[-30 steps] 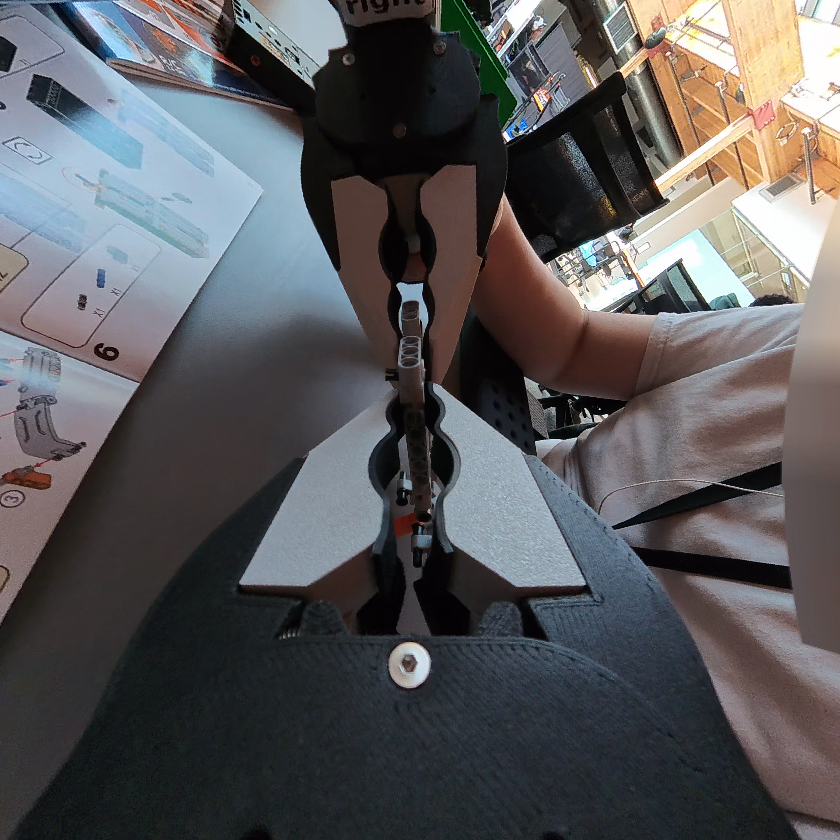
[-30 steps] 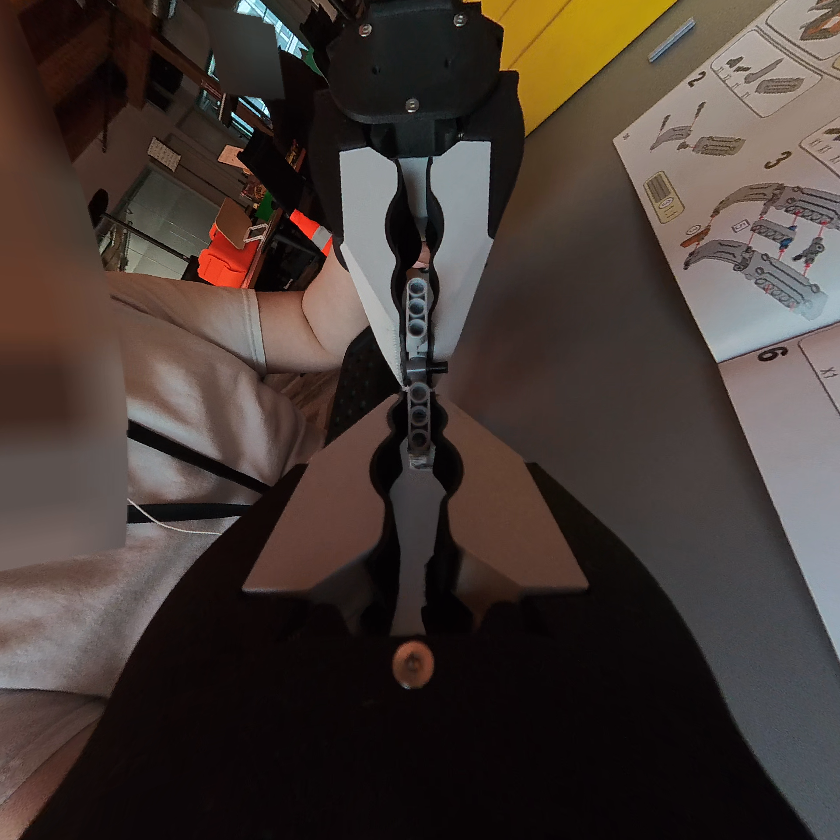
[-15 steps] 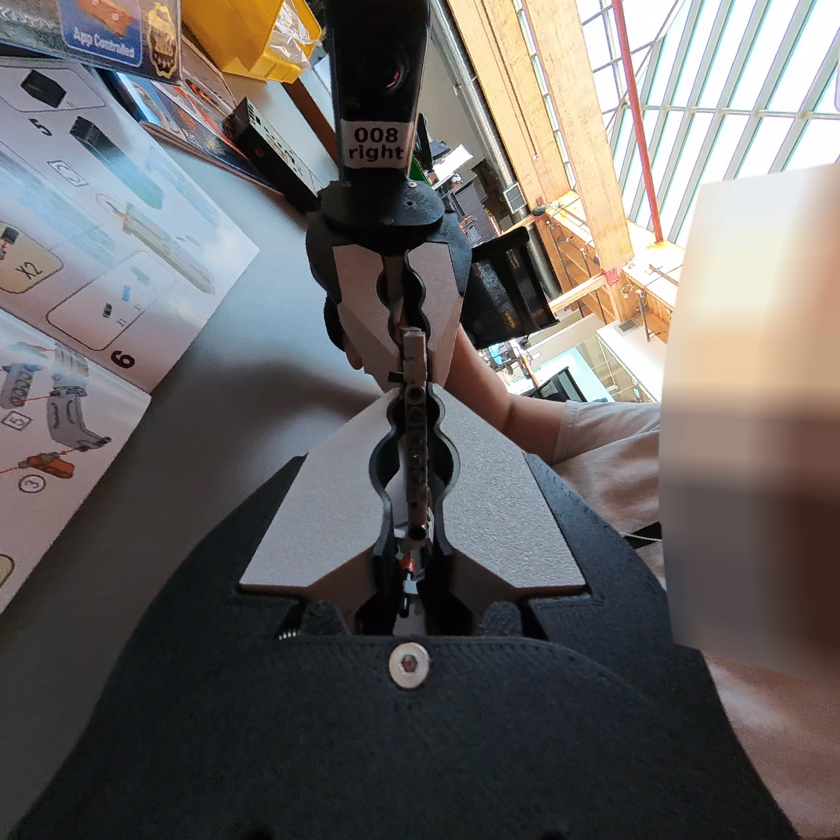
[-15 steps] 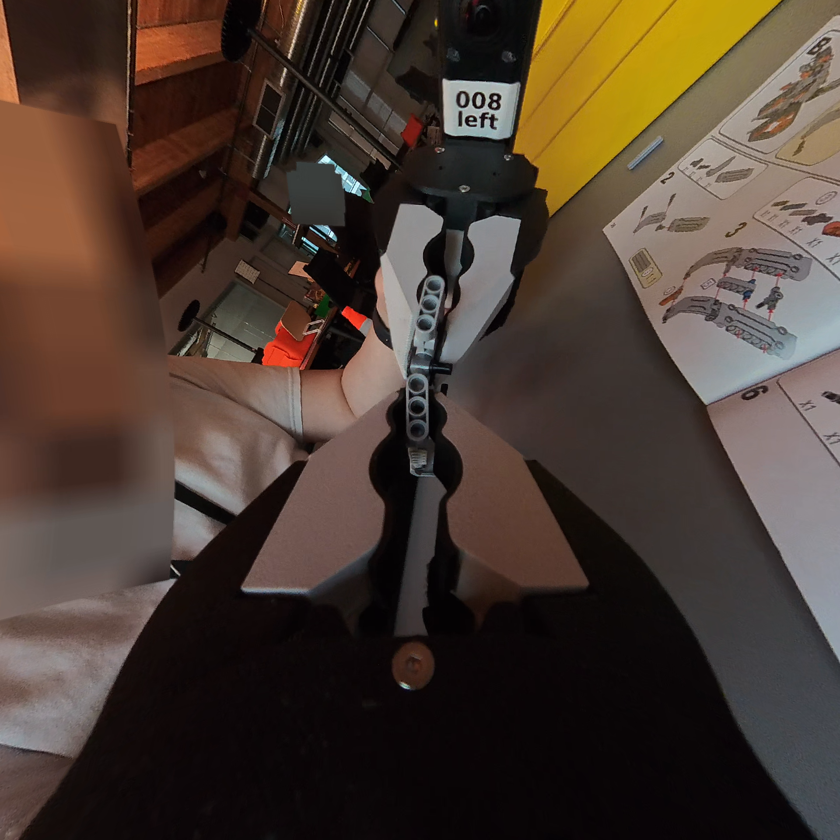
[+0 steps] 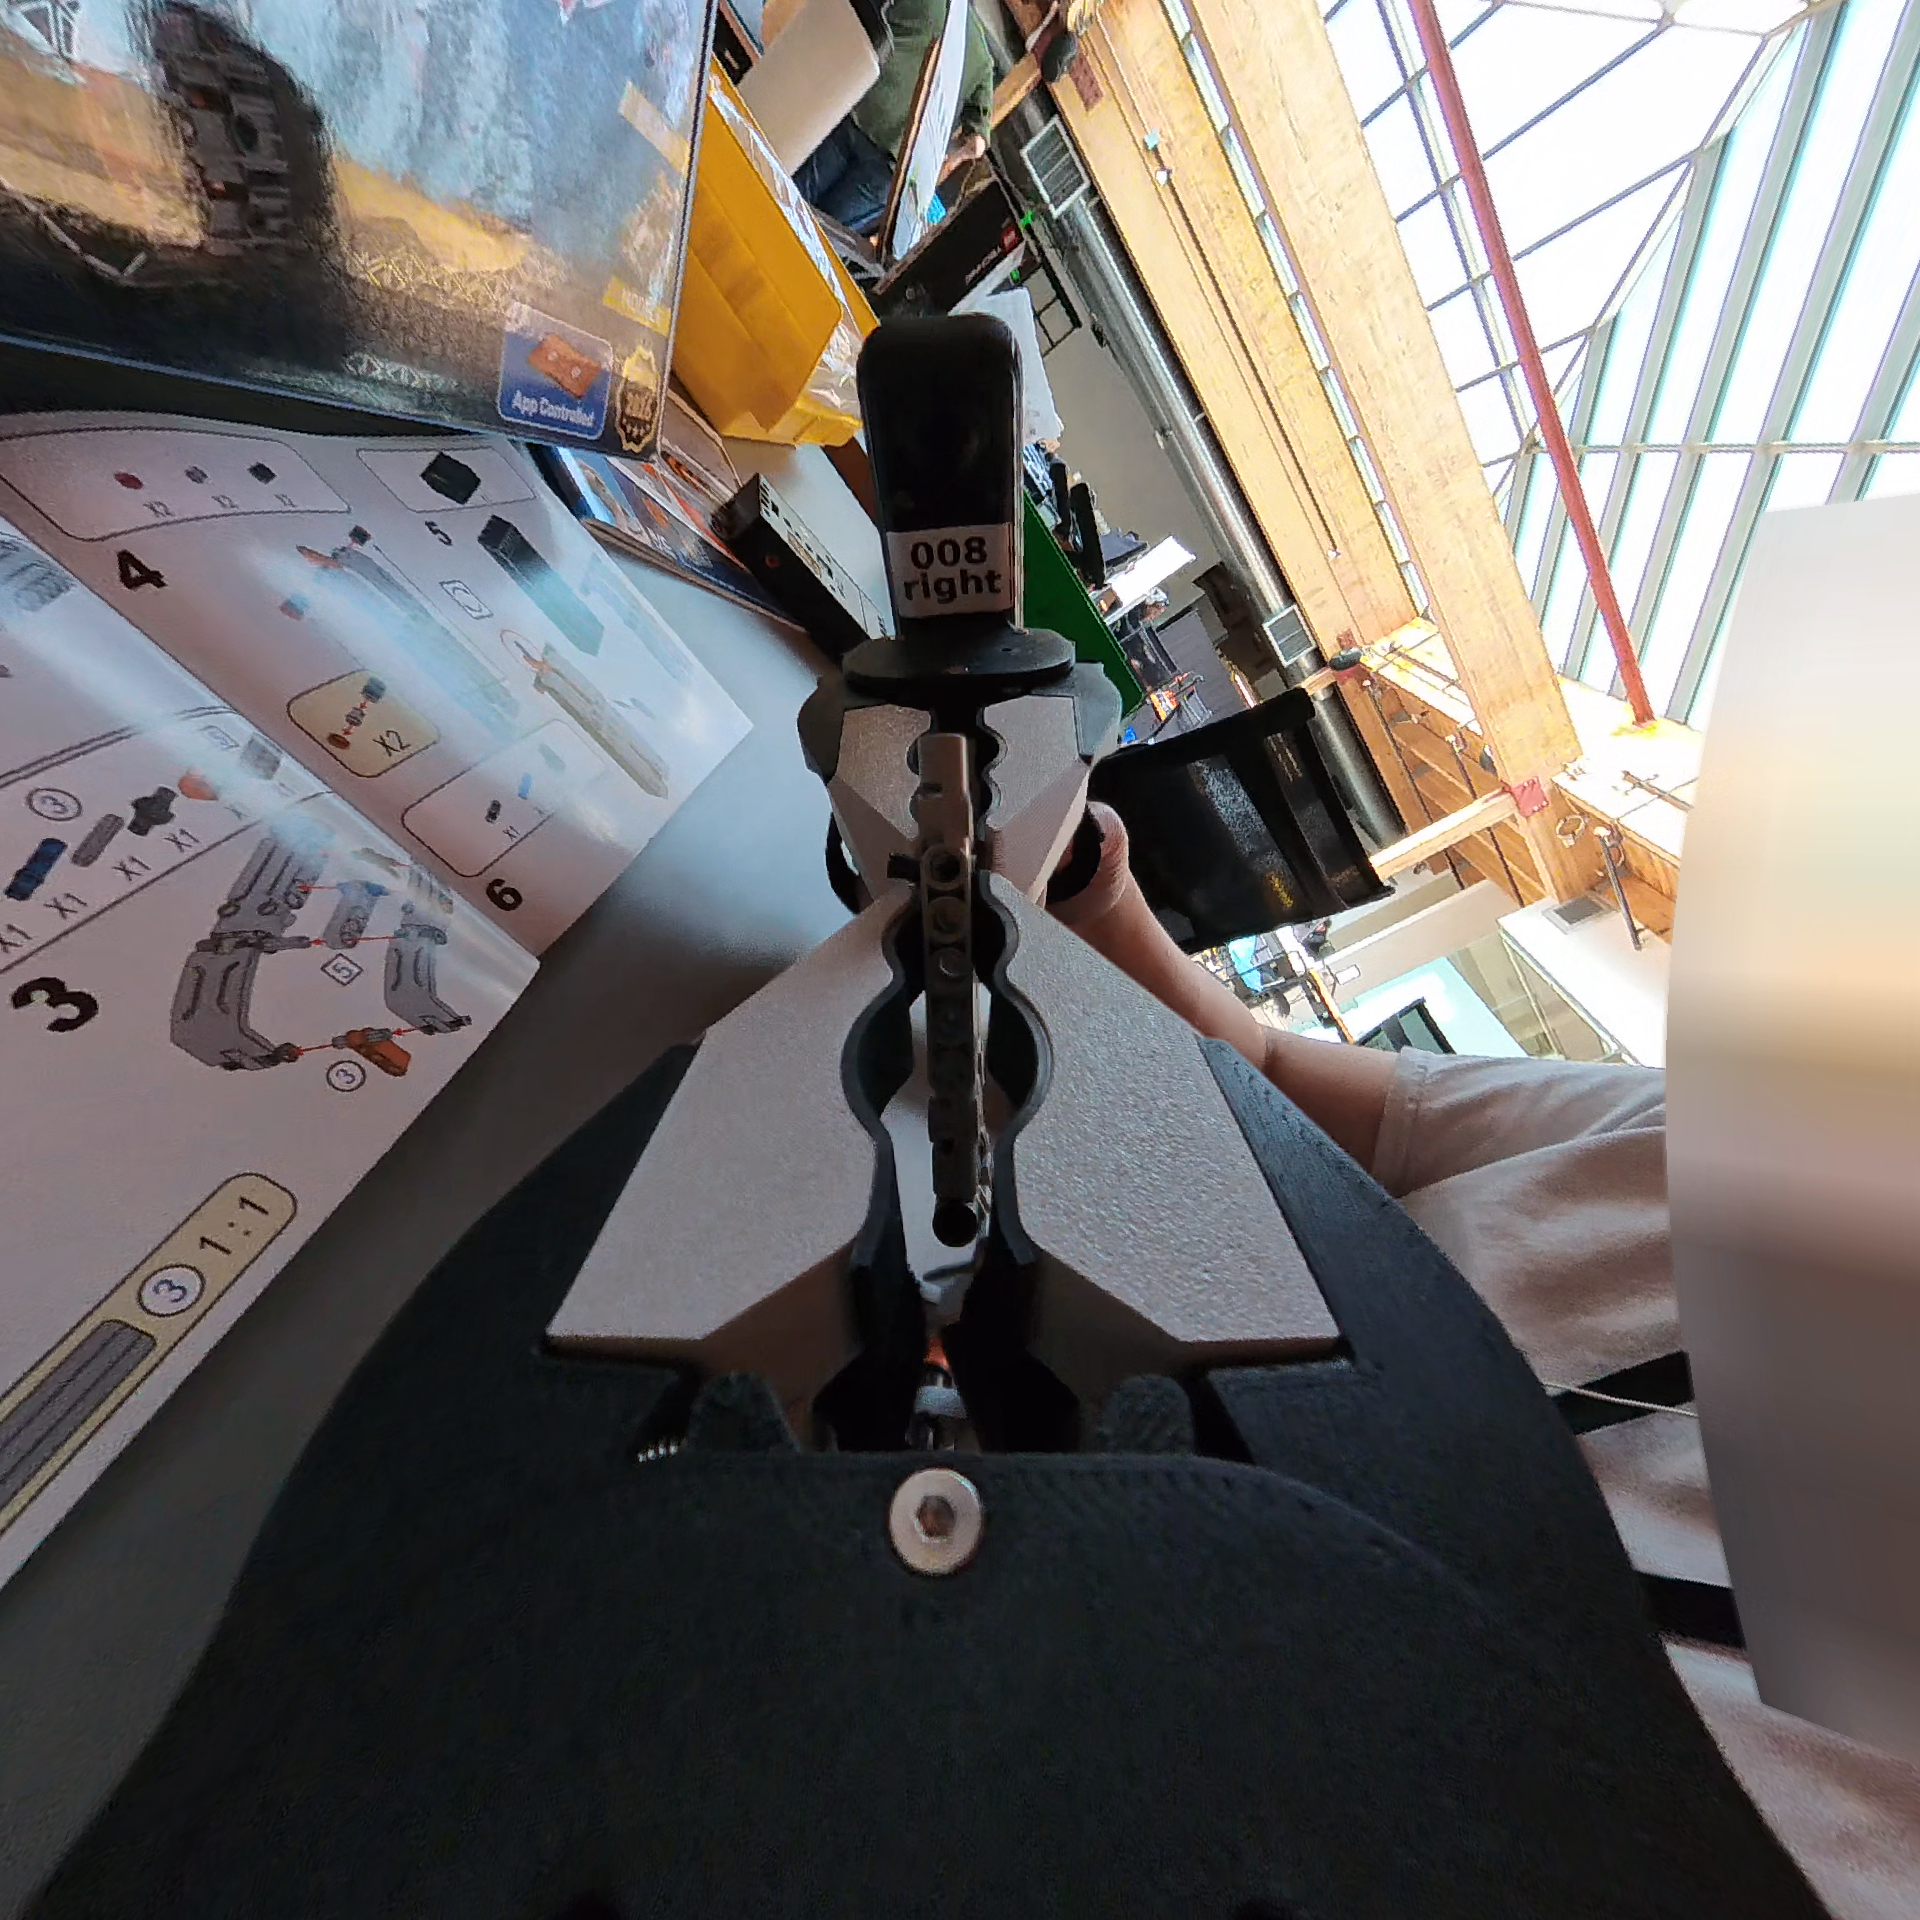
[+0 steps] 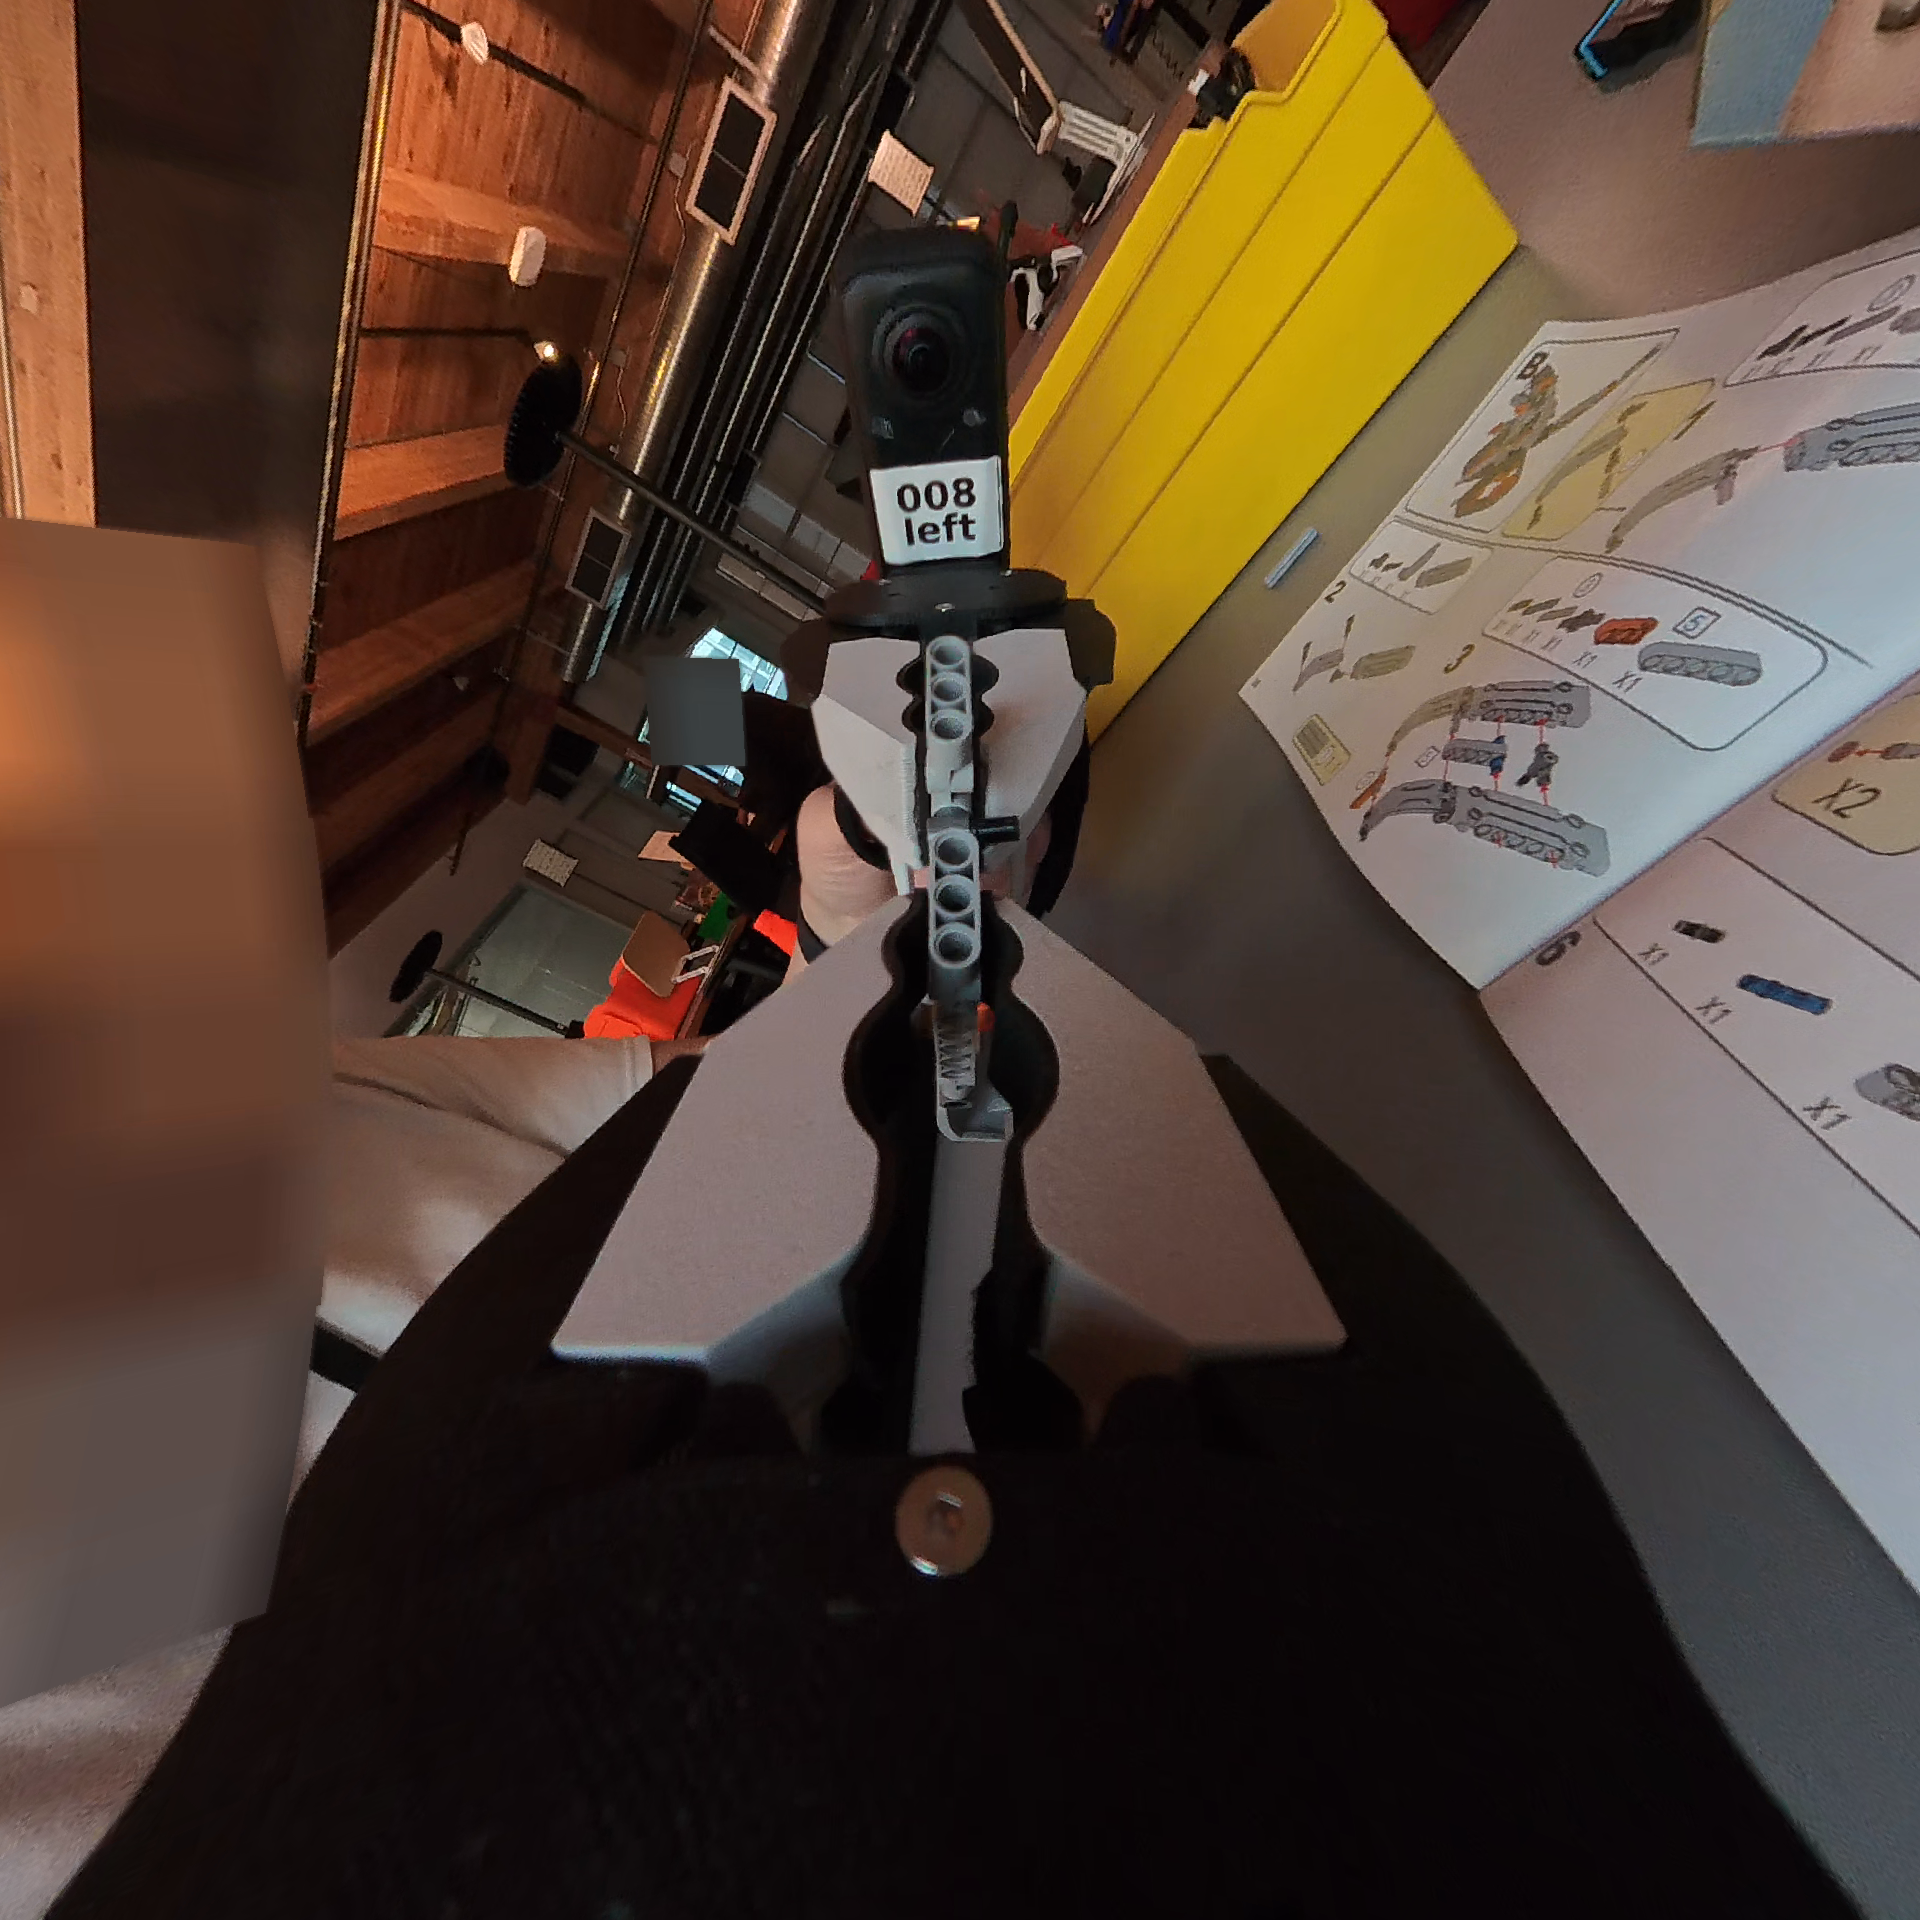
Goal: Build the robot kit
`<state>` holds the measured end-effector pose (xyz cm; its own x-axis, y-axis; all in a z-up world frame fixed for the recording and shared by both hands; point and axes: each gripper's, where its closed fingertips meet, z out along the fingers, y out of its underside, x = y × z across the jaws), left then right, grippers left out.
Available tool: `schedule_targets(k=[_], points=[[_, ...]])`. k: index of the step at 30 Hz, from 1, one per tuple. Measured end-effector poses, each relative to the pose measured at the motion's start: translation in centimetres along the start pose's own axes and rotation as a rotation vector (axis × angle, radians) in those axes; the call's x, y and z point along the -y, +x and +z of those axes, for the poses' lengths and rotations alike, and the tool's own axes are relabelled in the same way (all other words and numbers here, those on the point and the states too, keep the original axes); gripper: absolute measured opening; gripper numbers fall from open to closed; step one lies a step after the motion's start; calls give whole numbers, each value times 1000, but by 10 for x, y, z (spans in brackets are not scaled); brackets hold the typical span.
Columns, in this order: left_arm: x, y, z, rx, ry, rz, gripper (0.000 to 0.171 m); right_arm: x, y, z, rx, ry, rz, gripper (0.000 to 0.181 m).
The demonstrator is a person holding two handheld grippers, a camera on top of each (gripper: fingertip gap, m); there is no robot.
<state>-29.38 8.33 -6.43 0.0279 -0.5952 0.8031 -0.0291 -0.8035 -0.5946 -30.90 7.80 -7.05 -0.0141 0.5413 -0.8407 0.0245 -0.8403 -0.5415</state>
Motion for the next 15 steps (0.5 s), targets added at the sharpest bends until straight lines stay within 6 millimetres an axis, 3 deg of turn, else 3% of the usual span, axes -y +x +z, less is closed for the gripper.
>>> schedule_targets(k=[15], points=[[14,-3,-9,26,109,7,5,17,2,6,5,182,28,5]])
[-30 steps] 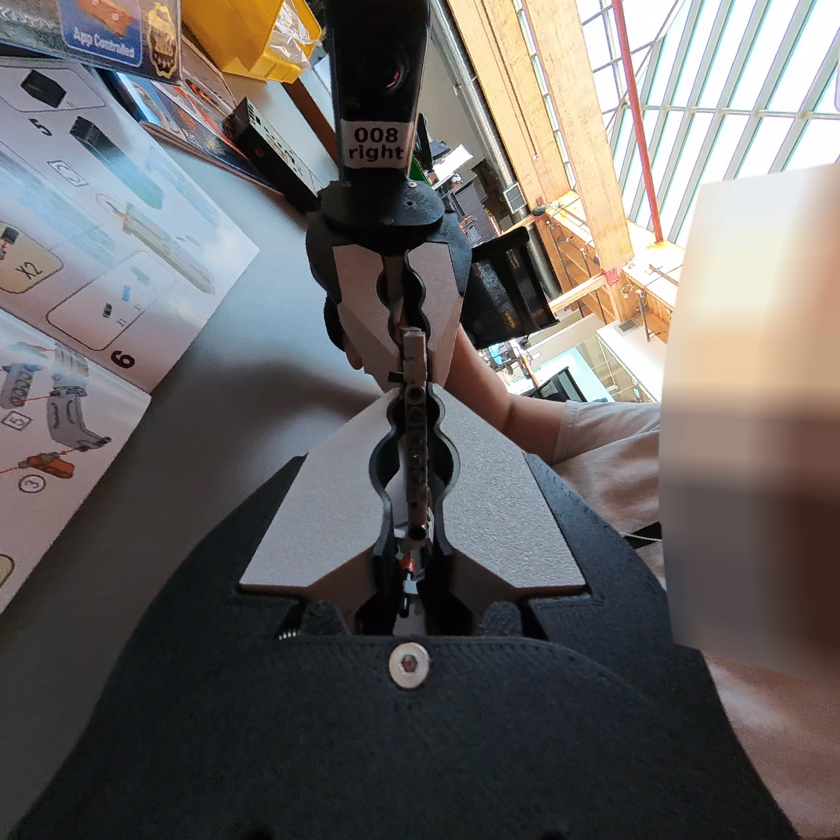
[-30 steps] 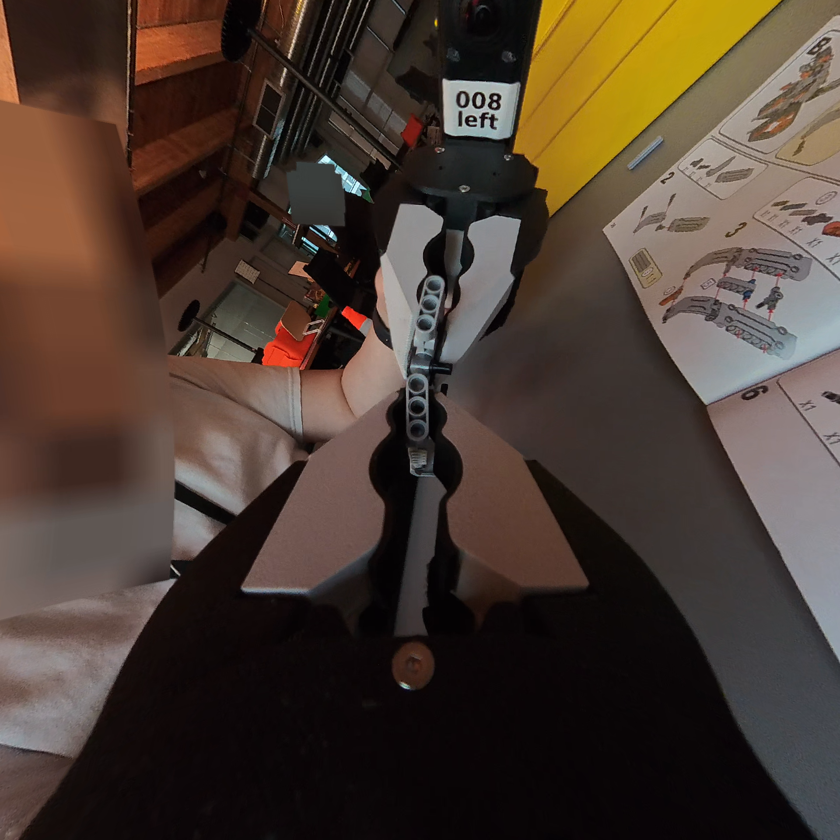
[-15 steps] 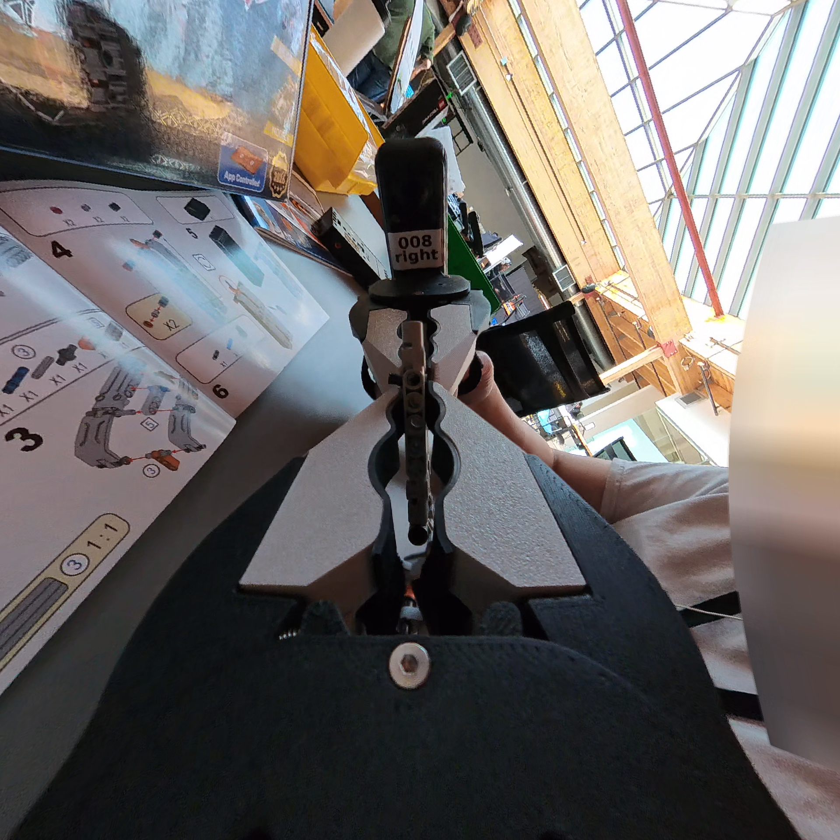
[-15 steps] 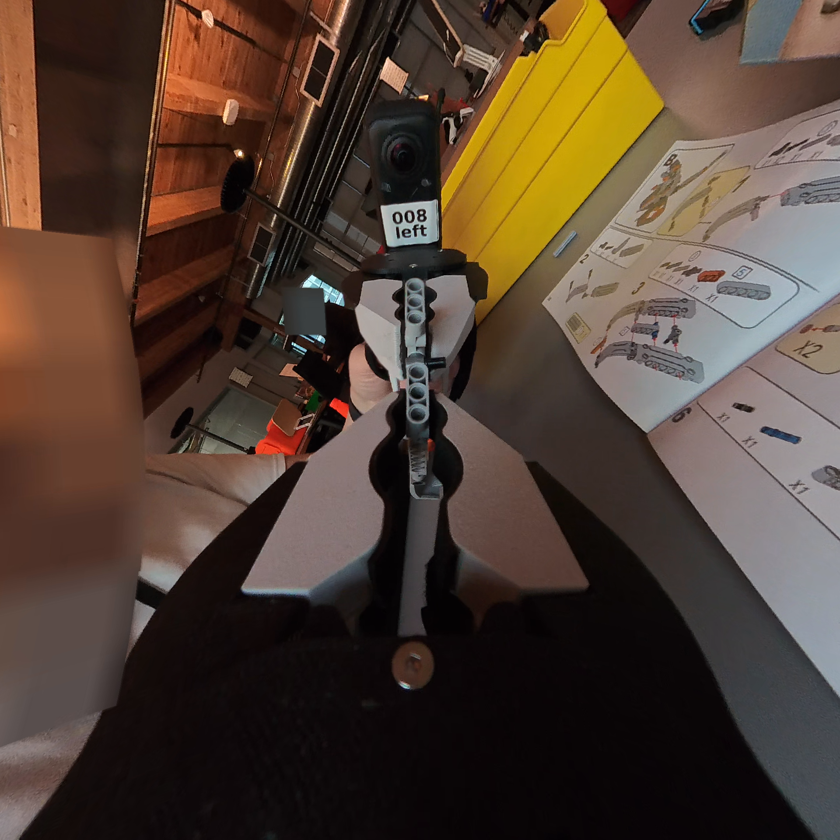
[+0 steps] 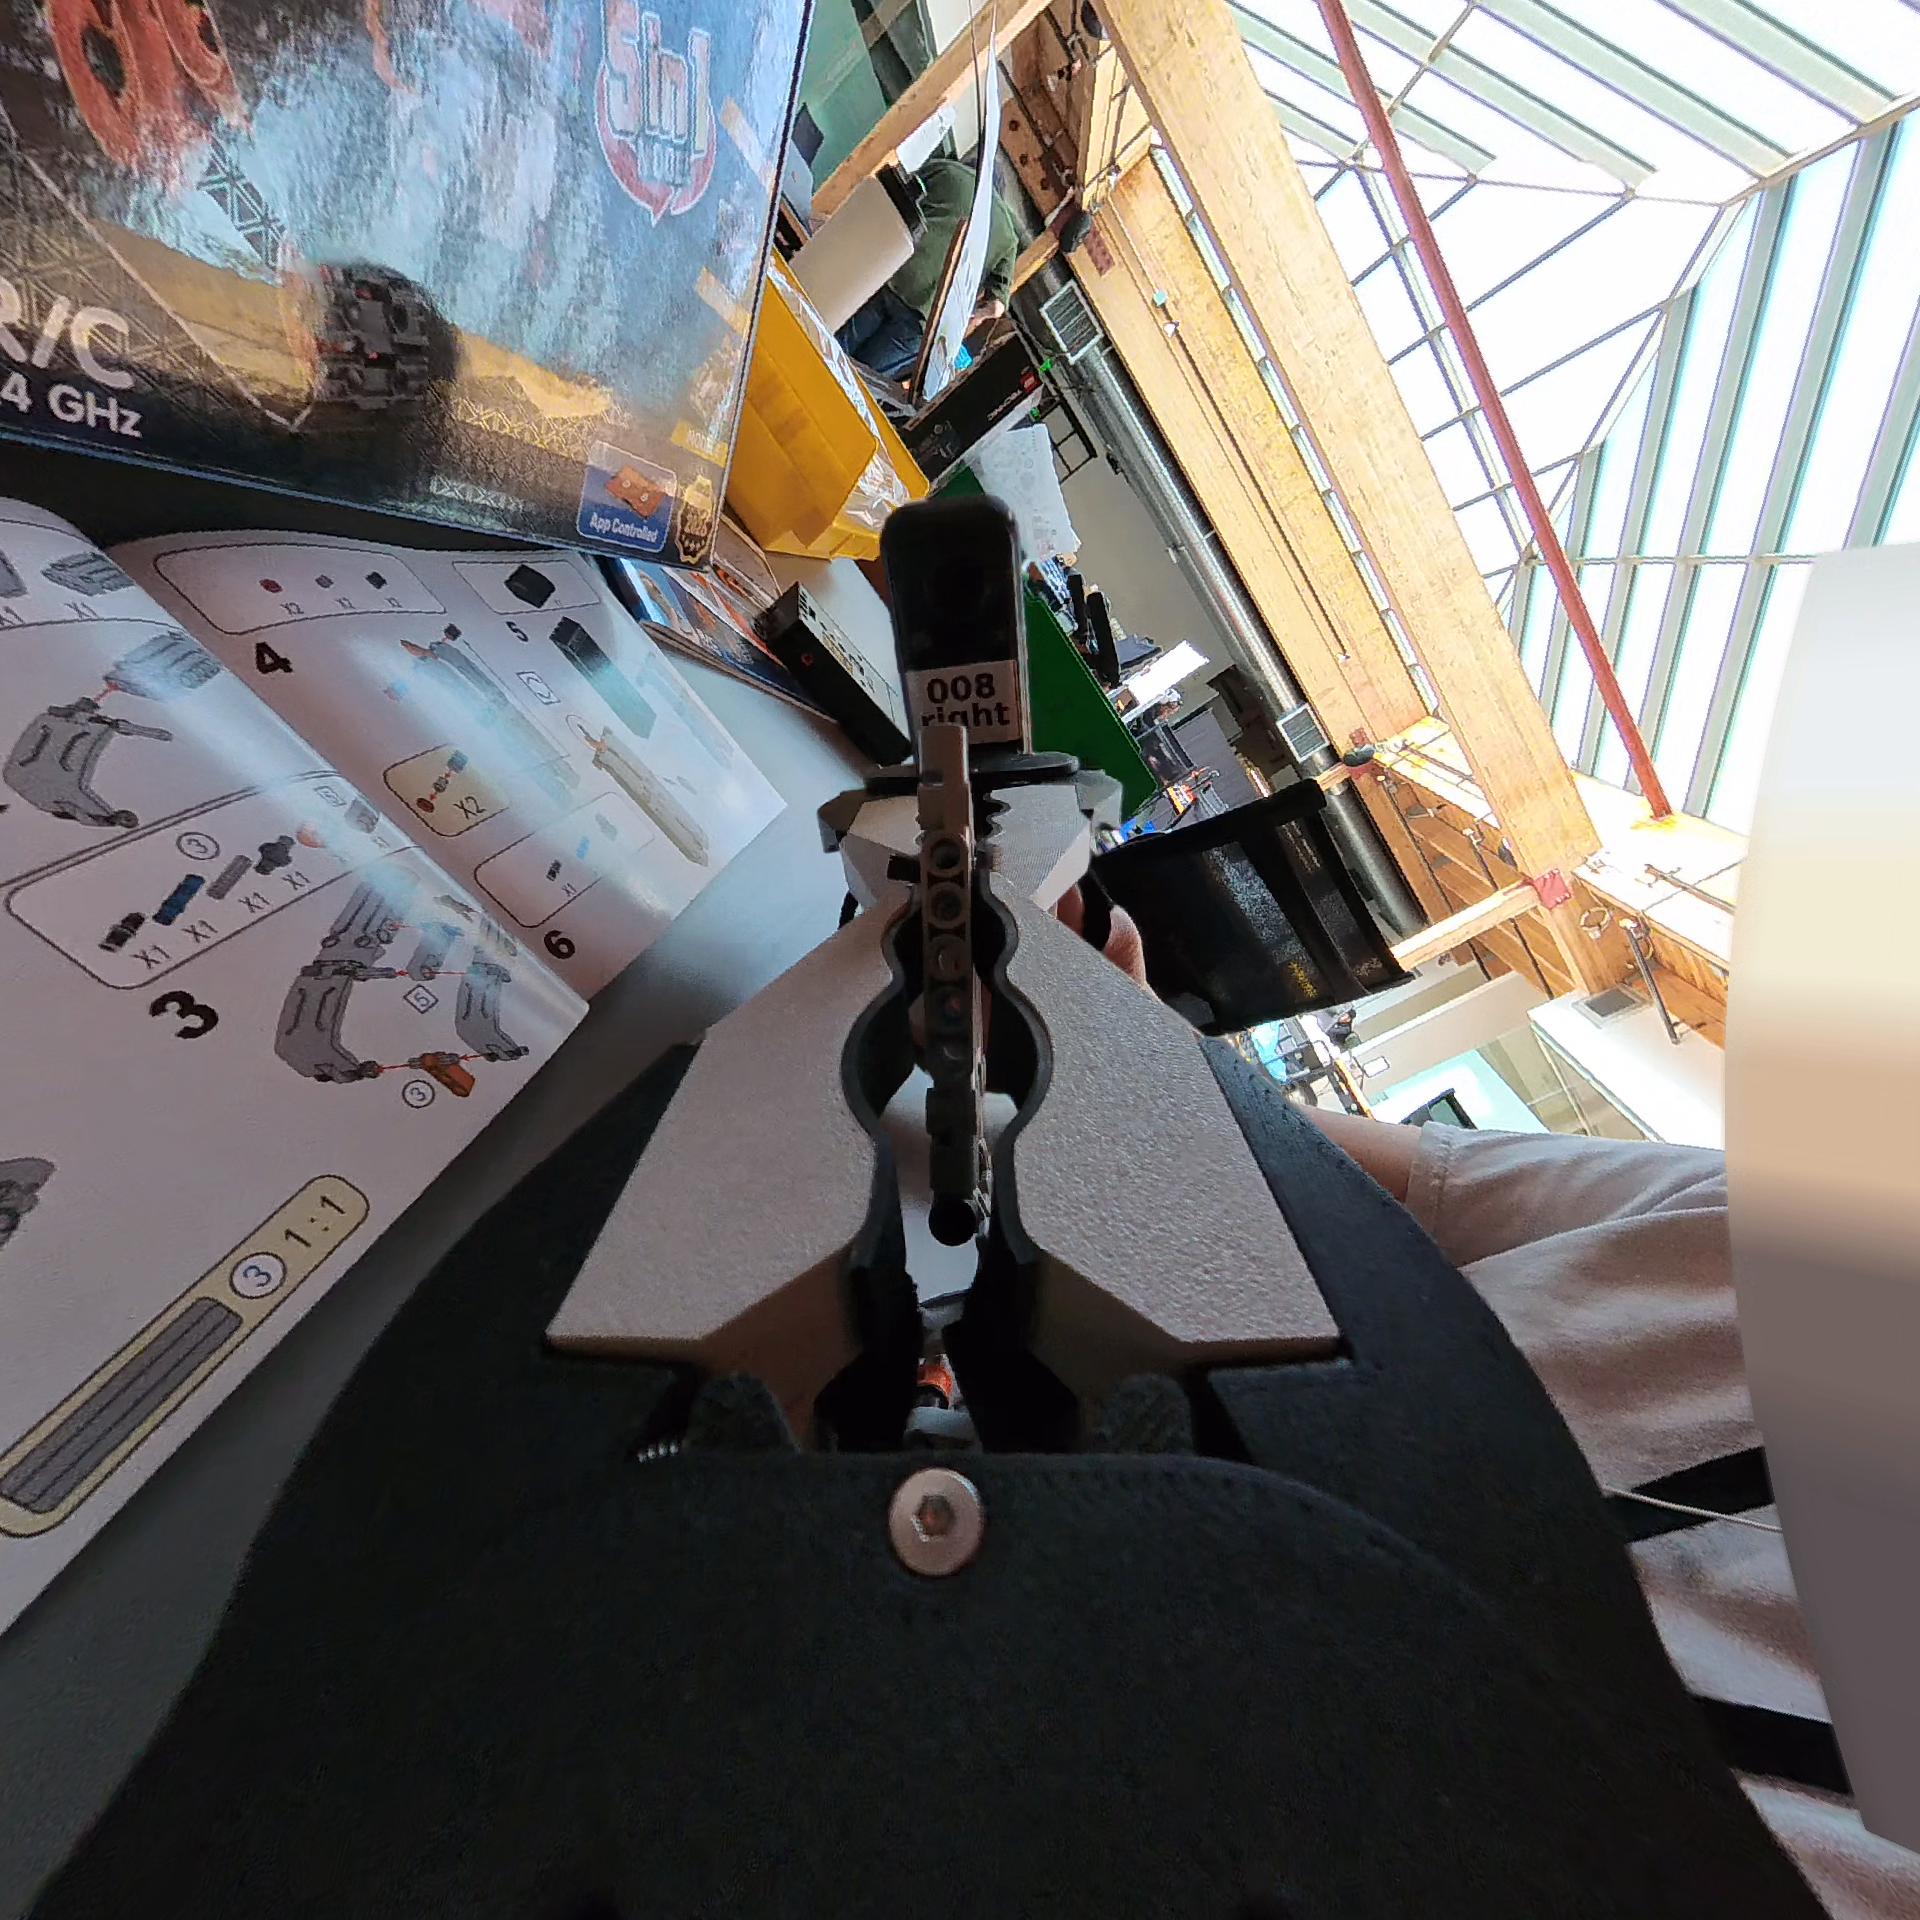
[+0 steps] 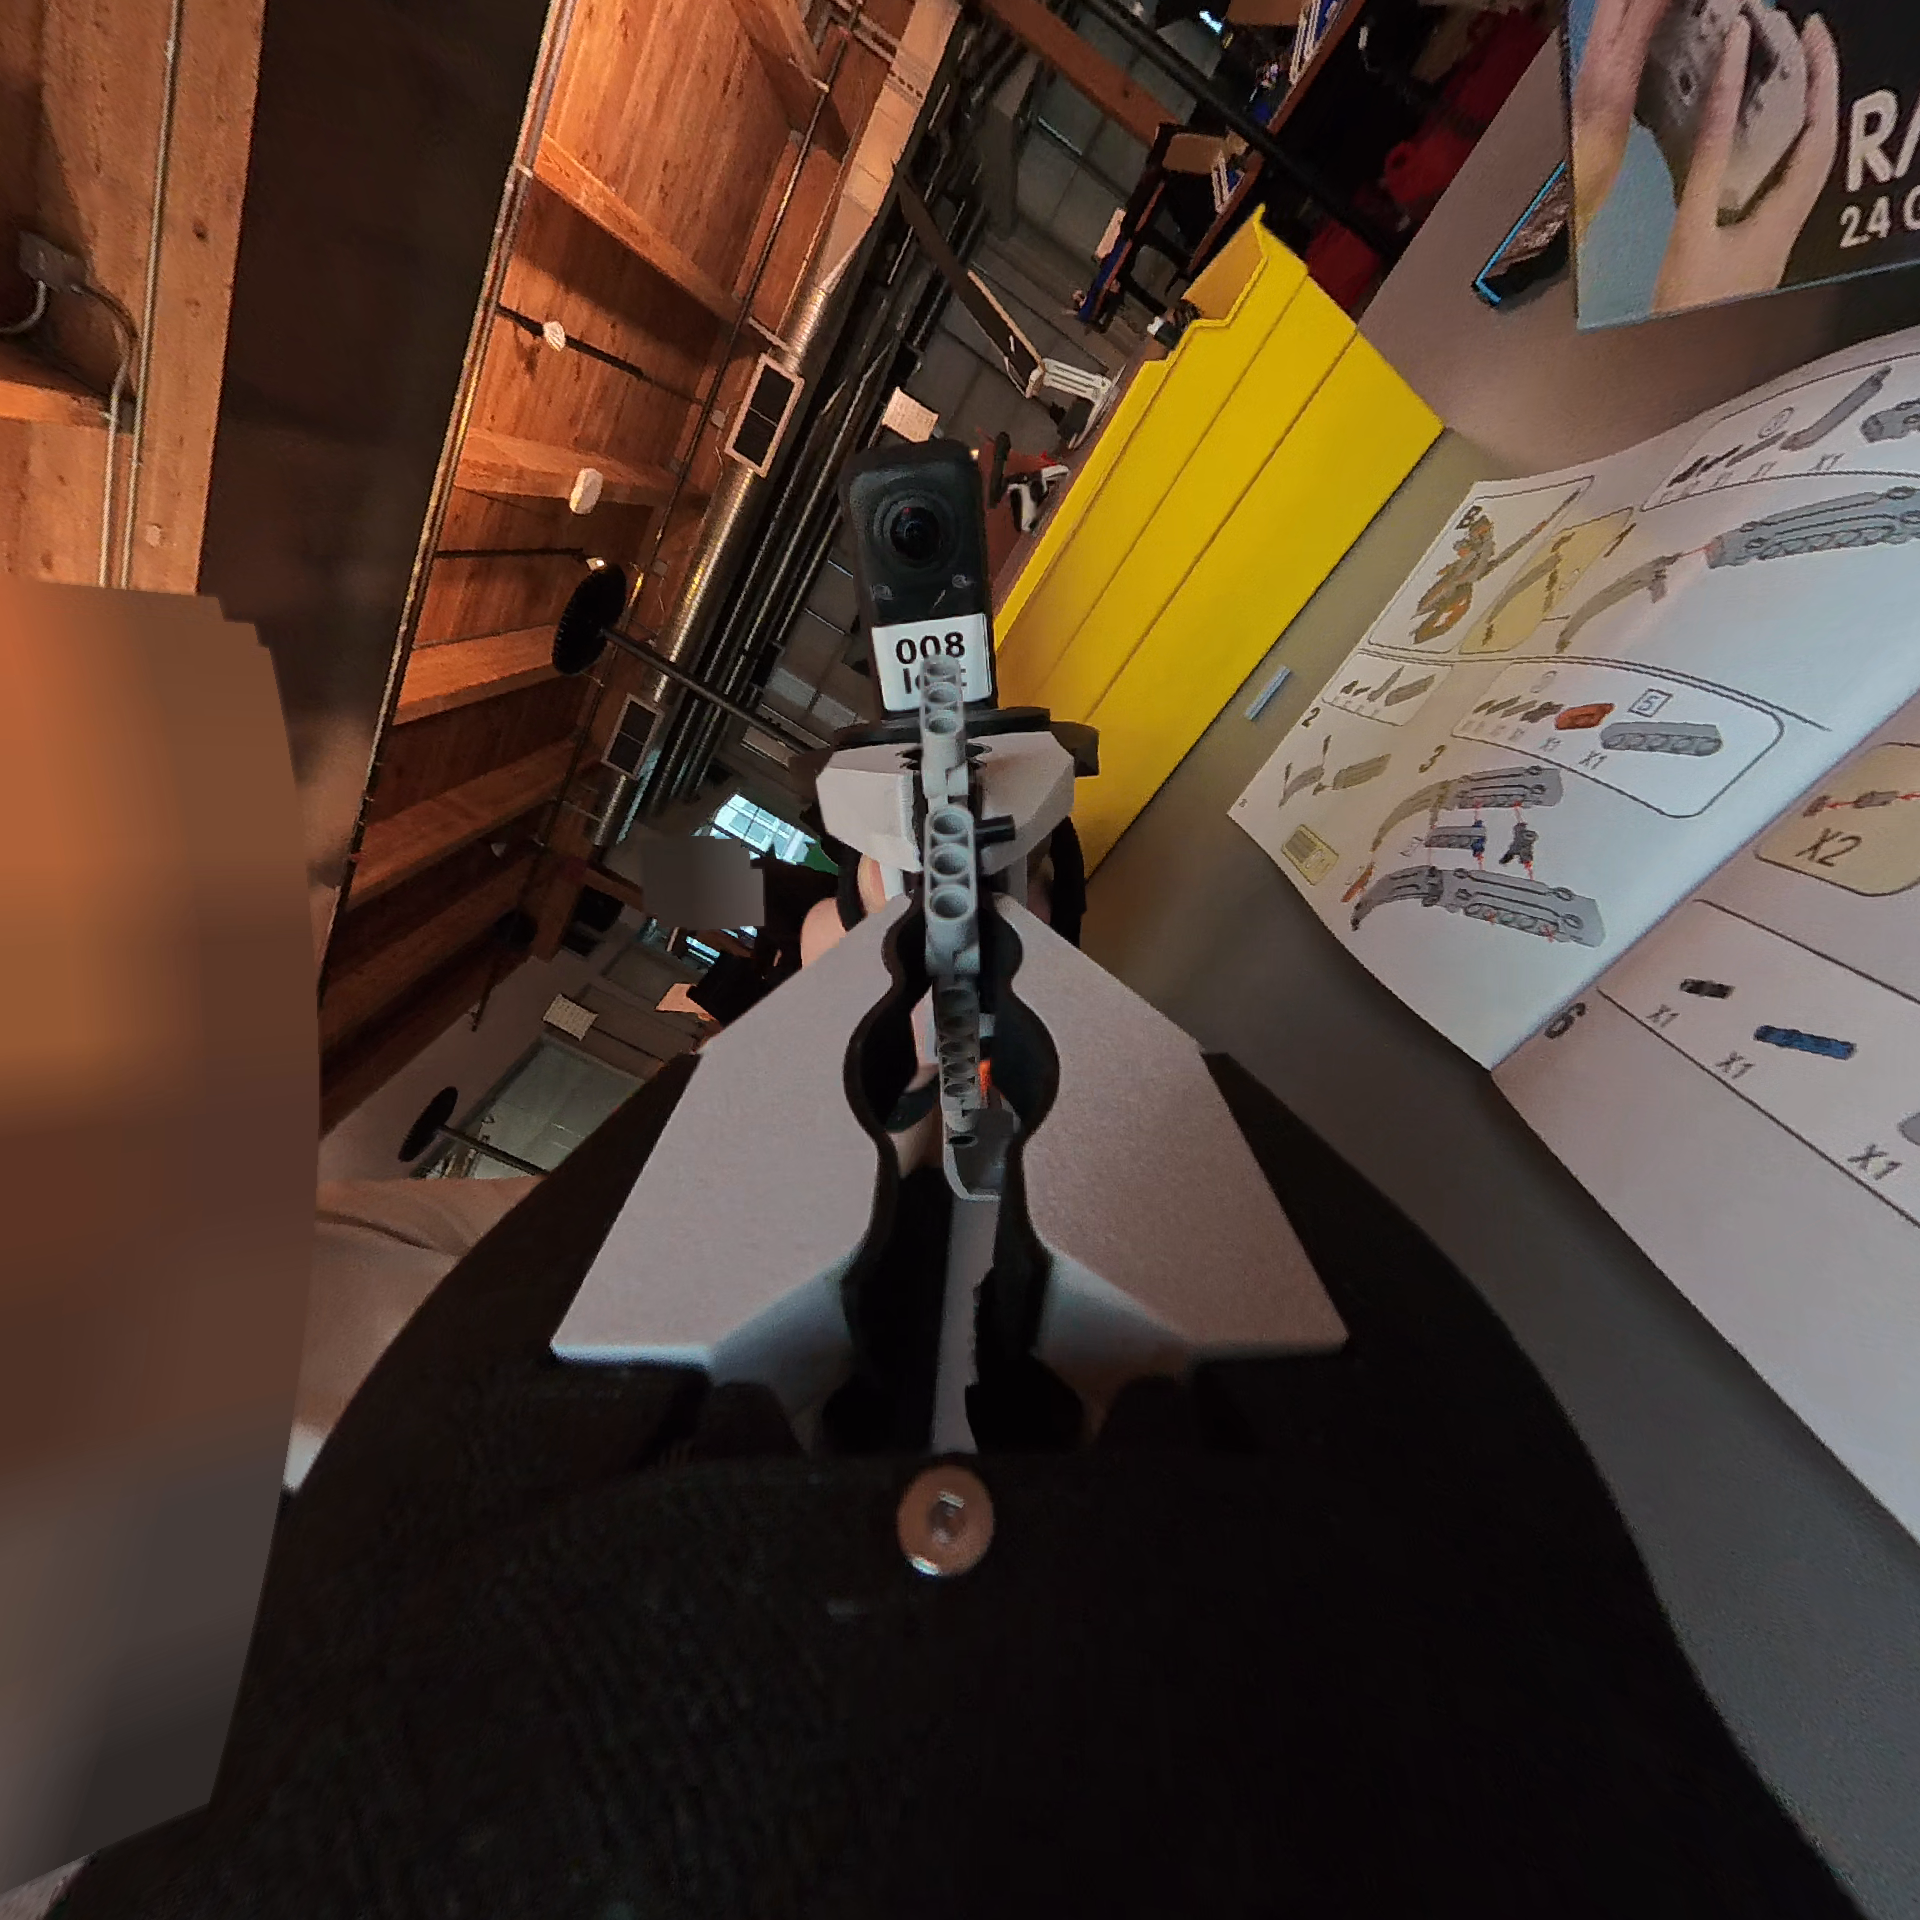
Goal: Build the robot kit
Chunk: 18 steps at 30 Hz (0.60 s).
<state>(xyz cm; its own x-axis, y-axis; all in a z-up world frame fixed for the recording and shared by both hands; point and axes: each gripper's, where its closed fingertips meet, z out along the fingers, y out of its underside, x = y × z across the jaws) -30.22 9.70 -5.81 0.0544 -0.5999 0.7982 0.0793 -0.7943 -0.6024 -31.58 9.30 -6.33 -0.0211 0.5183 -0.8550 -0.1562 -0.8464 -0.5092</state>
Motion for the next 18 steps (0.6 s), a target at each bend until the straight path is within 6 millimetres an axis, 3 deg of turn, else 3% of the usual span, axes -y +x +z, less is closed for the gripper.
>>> schedule_targets(k=[4,11,18], points=[[6,-3,-1,2,55,-13,4,7,3,1,-30,70,4,5],[22,13,-5,-89,184,-26,4,21,-14,6,-59,113,-55,5],[46,21,-26,-151,383,-31,4,40,-25,29,-132,166,-159,5]])
